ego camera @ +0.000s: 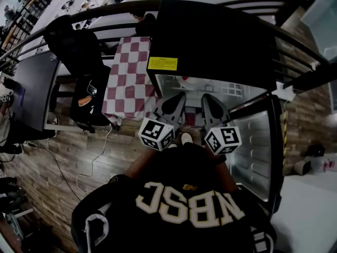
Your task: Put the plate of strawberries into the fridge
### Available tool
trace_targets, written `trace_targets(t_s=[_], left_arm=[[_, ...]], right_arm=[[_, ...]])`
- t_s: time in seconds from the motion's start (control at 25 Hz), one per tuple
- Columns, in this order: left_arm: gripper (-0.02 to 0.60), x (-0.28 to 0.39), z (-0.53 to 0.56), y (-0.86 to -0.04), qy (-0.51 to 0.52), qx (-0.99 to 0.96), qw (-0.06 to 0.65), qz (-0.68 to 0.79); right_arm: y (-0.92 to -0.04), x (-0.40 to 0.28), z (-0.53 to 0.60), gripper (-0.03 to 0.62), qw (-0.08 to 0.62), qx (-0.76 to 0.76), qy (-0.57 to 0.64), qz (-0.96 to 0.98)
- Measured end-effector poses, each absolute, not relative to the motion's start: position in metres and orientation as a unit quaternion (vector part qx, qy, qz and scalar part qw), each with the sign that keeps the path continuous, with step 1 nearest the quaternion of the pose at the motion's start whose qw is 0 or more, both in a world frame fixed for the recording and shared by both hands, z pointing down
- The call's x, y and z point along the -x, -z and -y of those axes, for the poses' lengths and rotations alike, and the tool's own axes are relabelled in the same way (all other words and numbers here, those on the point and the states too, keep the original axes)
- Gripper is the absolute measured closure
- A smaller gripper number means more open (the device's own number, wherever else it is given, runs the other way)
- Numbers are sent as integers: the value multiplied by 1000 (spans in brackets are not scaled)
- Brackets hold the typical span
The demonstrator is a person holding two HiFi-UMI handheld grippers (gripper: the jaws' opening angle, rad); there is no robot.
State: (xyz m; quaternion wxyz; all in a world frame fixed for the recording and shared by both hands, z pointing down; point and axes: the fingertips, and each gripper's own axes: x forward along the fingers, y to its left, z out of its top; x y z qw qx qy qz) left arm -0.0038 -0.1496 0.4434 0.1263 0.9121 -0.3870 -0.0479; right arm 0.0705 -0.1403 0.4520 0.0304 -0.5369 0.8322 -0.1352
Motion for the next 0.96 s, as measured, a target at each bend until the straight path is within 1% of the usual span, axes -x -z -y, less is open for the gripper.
trace_targets(t_s=[0.36,0.96], left_arm=[[566,2,150,-444,42,-911,116,393],[566,-10,152,-462,37,-910,152,385]], right_arm=[[-450,-73,142,572,27,540,130,-831],[-460,-82,146,572,19,533,155,-831]])
